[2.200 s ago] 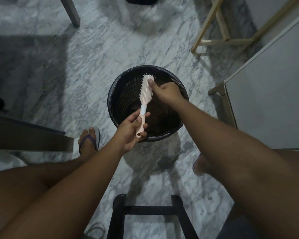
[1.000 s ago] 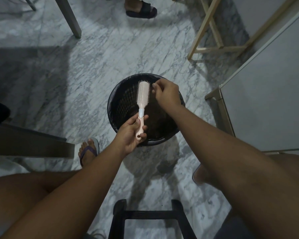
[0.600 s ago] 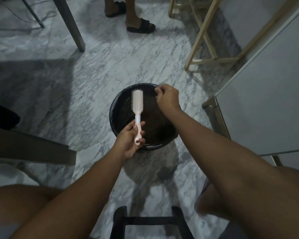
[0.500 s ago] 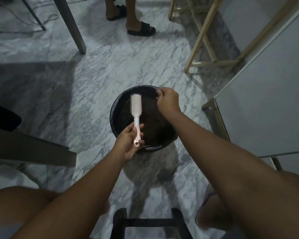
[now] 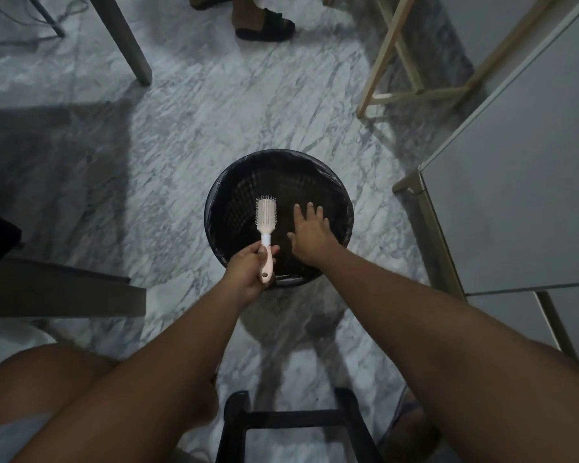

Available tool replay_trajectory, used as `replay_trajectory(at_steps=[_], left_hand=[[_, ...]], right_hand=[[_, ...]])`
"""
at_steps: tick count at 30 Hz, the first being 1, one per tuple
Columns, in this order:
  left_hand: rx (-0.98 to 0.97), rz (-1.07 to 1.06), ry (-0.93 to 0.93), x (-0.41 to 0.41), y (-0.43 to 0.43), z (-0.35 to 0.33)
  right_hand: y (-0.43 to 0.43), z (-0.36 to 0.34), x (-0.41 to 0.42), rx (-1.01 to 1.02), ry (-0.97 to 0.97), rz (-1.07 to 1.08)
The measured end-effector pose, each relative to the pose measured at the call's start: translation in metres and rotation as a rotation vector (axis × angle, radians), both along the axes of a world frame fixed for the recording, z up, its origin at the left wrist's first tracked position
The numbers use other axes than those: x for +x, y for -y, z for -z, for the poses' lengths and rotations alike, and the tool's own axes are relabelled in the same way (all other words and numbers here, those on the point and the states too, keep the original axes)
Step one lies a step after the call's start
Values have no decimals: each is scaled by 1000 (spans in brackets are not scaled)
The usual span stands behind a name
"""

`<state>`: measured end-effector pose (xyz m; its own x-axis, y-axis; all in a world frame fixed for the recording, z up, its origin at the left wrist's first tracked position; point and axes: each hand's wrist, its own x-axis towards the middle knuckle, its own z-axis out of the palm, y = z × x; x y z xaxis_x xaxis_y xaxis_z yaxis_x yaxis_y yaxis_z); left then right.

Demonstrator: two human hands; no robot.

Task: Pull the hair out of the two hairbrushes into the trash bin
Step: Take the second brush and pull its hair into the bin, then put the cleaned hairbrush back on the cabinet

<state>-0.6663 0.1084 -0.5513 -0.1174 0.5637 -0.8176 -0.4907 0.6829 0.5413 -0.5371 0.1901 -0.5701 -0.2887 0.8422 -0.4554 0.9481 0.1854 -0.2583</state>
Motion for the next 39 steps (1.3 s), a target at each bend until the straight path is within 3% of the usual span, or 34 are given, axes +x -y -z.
replay_trajectory(at_steps=[6, 10, 22, 30, 39], left_hand=[[-47, 35, -55, 2, -10, 4], [-49, 29, -76, 8, -16, -22], [84, 145, -114, 53, -65, -270], [239, 416, -97, 154, -87, -434], [331, 785, -27, 324, -68, -504]], right_hand=[[-6, 6, 4, -3, 1, -23], [-15, -26, 8, 5, -14, -20], [-41, -285, 64, 134, -71, 135], [-37, -469, 190, 324, -48, 381], [56, -549, 371, 408, 48, 819]])
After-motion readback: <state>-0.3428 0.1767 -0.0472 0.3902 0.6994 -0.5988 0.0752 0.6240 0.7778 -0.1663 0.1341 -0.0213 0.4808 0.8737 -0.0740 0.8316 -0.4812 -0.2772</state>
